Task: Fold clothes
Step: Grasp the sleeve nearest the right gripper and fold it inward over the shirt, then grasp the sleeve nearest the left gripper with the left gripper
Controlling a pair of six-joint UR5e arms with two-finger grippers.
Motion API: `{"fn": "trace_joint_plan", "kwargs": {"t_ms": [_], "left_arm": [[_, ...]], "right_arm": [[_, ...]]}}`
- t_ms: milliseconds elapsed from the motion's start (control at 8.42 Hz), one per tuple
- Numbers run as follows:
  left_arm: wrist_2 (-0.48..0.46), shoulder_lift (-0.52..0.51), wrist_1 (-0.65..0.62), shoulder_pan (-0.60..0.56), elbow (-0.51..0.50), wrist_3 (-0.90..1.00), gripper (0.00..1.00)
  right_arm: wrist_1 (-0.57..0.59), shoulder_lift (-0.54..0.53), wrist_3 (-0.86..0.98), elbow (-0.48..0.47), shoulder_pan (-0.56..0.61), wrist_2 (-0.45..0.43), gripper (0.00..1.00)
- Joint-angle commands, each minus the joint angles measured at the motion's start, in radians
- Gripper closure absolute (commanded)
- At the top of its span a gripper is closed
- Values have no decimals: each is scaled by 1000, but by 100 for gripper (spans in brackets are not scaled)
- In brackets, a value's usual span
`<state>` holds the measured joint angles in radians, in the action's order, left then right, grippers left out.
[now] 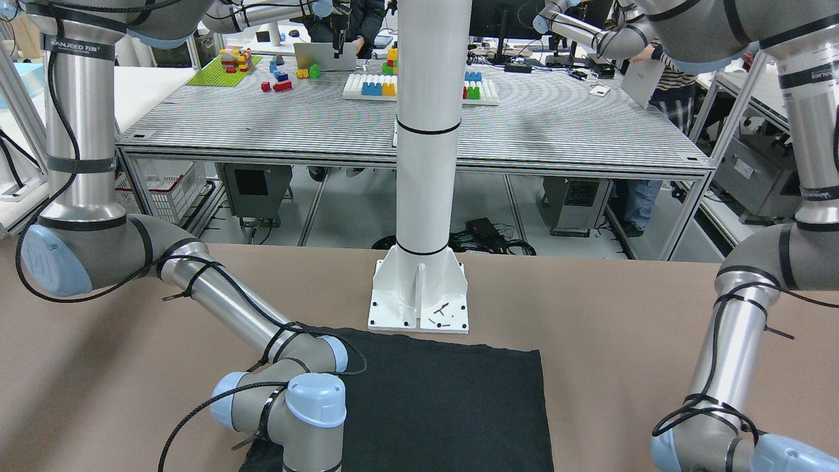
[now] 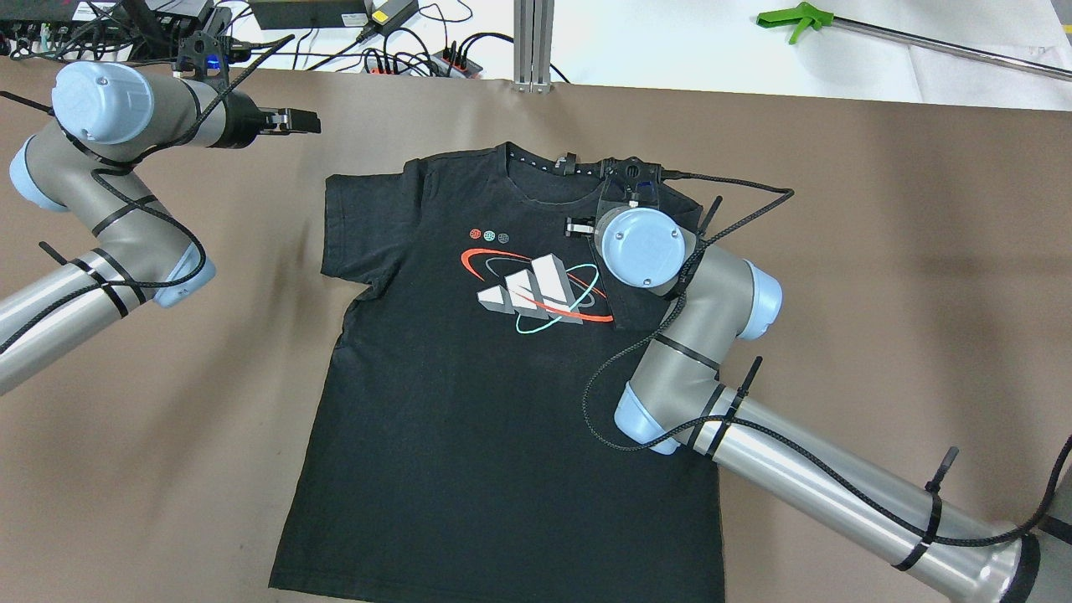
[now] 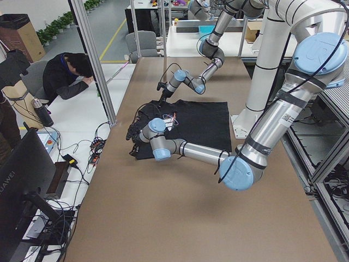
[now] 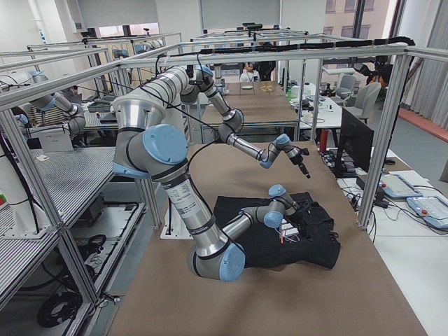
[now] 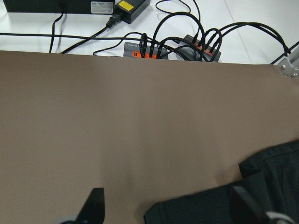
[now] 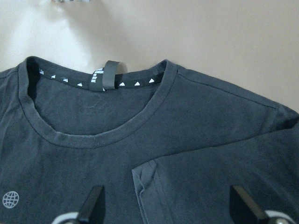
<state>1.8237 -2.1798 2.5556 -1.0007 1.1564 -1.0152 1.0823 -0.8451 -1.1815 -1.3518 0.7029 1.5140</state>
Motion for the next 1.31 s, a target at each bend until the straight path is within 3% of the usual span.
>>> {"fn": "trace_joint_plan", "kwargs": {"t_ms": [0,238,475,713,1188], "left_arm": [[-7,18,58,86,-7,18,5],[-79,17,63,125,-18,62,5],[-81,28,60,123,-47,173,5],[-136,25,61,129,-92,179,5],[-147,15,61,143,-96,179,6]], "right_arm": [[2,-122,25,-154,59,106,6],[-5,-198,52,-225,58,109,6],[-5,-201,53,-225,55,109,6],[-7,-203,51,-227,44,109,6],[-7,-203,51,-228,43,109,6]]}}
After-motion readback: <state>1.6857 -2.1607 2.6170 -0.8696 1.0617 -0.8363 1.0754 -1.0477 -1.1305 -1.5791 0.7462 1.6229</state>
